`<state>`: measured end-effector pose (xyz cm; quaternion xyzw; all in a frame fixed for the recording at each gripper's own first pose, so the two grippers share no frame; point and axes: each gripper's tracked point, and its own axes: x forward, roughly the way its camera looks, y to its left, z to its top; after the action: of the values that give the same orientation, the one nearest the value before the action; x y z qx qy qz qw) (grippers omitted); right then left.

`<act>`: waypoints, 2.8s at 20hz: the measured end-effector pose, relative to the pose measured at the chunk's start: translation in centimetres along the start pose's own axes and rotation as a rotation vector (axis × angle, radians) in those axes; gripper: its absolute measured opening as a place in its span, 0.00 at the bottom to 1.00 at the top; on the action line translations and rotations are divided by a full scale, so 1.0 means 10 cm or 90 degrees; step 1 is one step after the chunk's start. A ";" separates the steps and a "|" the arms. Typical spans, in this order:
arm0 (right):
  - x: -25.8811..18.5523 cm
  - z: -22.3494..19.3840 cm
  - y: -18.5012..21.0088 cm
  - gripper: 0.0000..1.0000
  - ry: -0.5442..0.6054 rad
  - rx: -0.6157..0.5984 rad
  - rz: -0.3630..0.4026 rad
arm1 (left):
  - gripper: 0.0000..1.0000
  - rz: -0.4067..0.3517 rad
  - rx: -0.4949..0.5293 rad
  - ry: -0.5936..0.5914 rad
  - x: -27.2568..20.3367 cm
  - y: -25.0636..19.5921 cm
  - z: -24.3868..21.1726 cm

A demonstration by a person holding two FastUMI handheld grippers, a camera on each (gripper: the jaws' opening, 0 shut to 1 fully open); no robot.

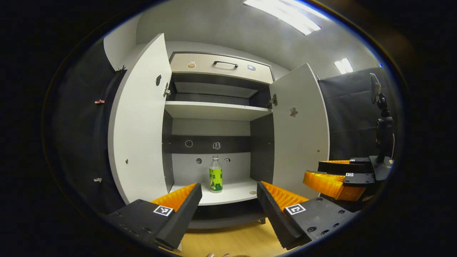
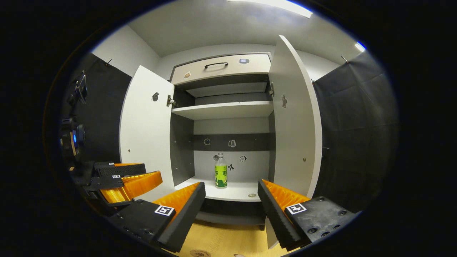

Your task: Grasp the bottle in the cabinet with the left hand and place it on the coaster, then close the right door with the right hand and the left door with the left hand.

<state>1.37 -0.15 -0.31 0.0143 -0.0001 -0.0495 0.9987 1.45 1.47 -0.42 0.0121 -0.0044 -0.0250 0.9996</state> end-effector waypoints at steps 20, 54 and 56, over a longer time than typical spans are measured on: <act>0.58 -0.25 -0.21 0.98 0.007 -0.009 0.042 | 0.98 -0.009 0.017 -0.020 1.92 0.23 -0.34; 1.50 -0.92 -0.14 0.98 0.087 0.012 0.169 | 0.78 0.038 0.011 0.020 3.95 0.67 -1.21; 1.47 -0.89 -0.14 0.98 0.083 0.022 0.167 | 0.78 0.040 0.021 0.008 3.81 0.66 -1.08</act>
<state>15.85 -2.70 -9.29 0.0349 0.0617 0.0822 0.9941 39.92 6.42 -10.75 0.0283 0.0007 0.0065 0.9996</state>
